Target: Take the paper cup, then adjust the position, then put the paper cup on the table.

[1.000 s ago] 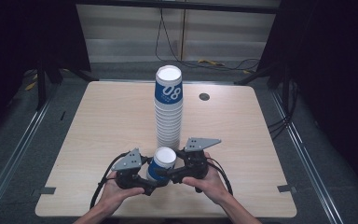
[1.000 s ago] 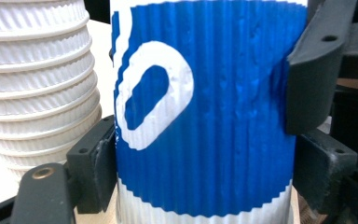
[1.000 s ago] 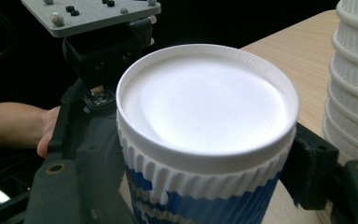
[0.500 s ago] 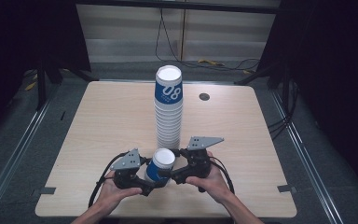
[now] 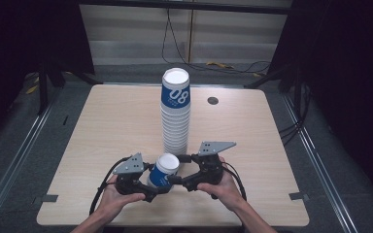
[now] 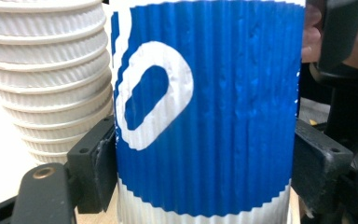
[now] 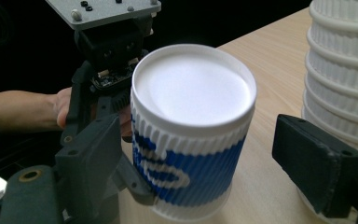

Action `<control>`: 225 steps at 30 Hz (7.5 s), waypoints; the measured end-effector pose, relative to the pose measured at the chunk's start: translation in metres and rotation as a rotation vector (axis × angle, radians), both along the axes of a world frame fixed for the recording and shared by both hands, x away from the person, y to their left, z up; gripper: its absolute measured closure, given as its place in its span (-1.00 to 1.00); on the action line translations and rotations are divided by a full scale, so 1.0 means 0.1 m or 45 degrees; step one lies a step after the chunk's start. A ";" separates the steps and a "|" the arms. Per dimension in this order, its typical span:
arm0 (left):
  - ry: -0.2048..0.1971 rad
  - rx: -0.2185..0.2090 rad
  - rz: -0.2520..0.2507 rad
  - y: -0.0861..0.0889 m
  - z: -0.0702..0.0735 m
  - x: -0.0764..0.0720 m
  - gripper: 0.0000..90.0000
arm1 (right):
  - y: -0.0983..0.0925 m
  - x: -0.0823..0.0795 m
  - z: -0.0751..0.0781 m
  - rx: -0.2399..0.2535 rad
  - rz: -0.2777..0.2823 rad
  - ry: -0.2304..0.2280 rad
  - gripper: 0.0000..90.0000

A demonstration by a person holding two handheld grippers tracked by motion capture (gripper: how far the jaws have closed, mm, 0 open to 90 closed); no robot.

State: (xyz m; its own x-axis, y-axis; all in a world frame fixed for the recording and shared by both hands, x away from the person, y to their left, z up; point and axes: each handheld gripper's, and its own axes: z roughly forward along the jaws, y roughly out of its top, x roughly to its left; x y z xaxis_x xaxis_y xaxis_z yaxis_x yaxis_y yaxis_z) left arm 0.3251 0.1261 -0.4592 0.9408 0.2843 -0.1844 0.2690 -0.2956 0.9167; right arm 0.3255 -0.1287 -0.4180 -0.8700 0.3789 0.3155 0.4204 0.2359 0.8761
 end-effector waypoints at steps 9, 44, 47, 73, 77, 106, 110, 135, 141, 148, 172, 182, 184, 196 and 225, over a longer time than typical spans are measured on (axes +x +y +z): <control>0.009 0.050 0.023 0.05 0.01 0.04 -0.53 | -0.07 0.02 0.00 -0.074 0.005 0.028 -0.63; 0.066 0.304 -0.016 0.04 0.03 0.06 -0.51 | -0.09 0.03 -0.09 -0.370 0.104 0.045 -0.61; 0.073 0.324 -0.021 0.04 0.02 0.07 -0.51 | -0.08 0.03 -0.10 -0.398 0.119 0.042 -0.62; -0.005 0.574 -0.123 -0.10 0.14 0.03 -0.50 | 0.07 0.00 -0.08 -0.677 0.276 -0.021 -0.61; -0.021 0.617 -0.153 -0.18 0.15 0.03 -0.50 | 0.07 0.01 -0.08 -0.705 0.284 -0.012 -0.58; -0.120 0.808 -0.315 -0.49 0.06 -0.08 -0.51 | 0.23 0.09 -0.16 -0.784 0.427 0.055 -0.53; -0.123 0.799 -0.327 -0.49 0.06 -0.09 -0.51 | 0.25 0.10 -0.17 -0.783 0.441 0.063 -0.55; -0.166 0.735 -0.340 -0.41 0.04 -0.12 -0.54 | 0.25 0.07 -0.15 -0.747 0.497 0.084 -0.32; -0.166 0.685 -0.346 -0.38 0.02 -0.11 -0.56 | 0.24 0.07 -0.15 -0.744 0.498 0.095 -0.32; -0.129 0.626 -0.342 -0.34 -0.01 -0.09 -0.61 | 0.24 0.05 -0.14 -0.755 0.492 0.104 -0.32; -0.086 0.398 -0.230 -0.15 0.14 -0.03 -0.61 | 0.02 0.09 -0.14 -0.732 0.415 0.116 -0.32; -0.051 0.279 -0.148 0.03 0.16 0.00 -0.61 | -0.07 0.10 -0.16 -0.680 0.338 0.113 -0.33; -0.037 0.262 -0.137 0.07 0.14 0.00 -0.62 | -0.10 0.10 -0.17 -0.658 0.307 0.096 -0.33; -0.021 0.155 -0.082 0.14 0.09 0.01 -0.63 | -0.26 0.09 -0.20 -0.445 0.194 0.059 -0.32; 0.009 0.023 -0.036 0.15 0.09 -0.01 -0.65 | -0.36 0.06 -0.29 -0.072 0.175 0.037 -0.33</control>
